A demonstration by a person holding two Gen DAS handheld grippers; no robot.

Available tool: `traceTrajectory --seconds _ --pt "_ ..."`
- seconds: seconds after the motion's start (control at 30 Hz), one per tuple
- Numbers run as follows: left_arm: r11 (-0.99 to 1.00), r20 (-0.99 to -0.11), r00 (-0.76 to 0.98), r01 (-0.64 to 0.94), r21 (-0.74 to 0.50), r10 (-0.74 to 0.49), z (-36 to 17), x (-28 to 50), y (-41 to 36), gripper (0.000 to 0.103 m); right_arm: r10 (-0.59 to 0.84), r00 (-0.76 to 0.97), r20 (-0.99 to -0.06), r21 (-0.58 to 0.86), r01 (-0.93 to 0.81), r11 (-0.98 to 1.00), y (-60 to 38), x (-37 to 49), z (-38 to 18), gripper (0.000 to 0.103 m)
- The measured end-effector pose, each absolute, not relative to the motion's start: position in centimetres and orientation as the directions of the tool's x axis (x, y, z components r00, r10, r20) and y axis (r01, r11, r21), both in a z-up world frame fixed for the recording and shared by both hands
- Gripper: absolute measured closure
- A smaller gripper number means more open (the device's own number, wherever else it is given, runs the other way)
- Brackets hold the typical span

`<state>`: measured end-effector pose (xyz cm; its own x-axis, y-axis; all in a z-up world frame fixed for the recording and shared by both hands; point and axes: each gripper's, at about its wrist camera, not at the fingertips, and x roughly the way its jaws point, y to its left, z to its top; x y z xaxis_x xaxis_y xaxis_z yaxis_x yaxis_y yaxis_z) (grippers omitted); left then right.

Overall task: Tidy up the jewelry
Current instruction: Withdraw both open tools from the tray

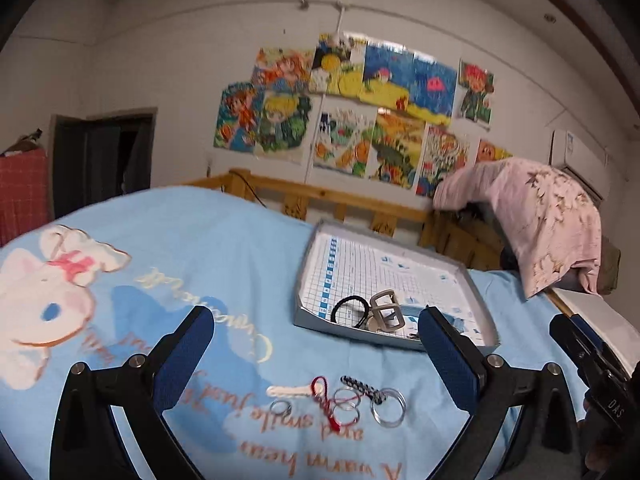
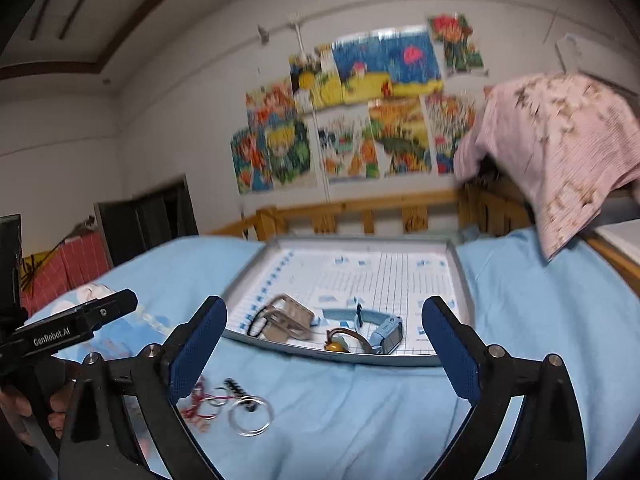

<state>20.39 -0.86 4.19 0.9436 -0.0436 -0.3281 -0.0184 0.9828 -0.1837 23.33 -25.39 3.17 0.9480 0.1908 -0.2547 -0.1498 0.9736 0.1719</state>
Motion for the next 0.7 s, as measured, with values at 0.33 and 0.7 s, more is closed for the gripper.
traceTrajectory --seconds 0.33,0.7 --pt "0.985 -0.260 0.965 -0.019 -0.171 -0.027 3.8 10.7 0.6 0.000 0.178 0.972 -0.155 0.149 -0.155 0.977 -24.0 13.6 4.2 0.002" --pt "0.989 -0.256 0.967 -0.045 -0.144 0.006 1.2 4.3 1.6 0.000 0.174 0.976 -0.128 0.138 -0.157 0.978 -23.1 6.7 2.8 0.002"
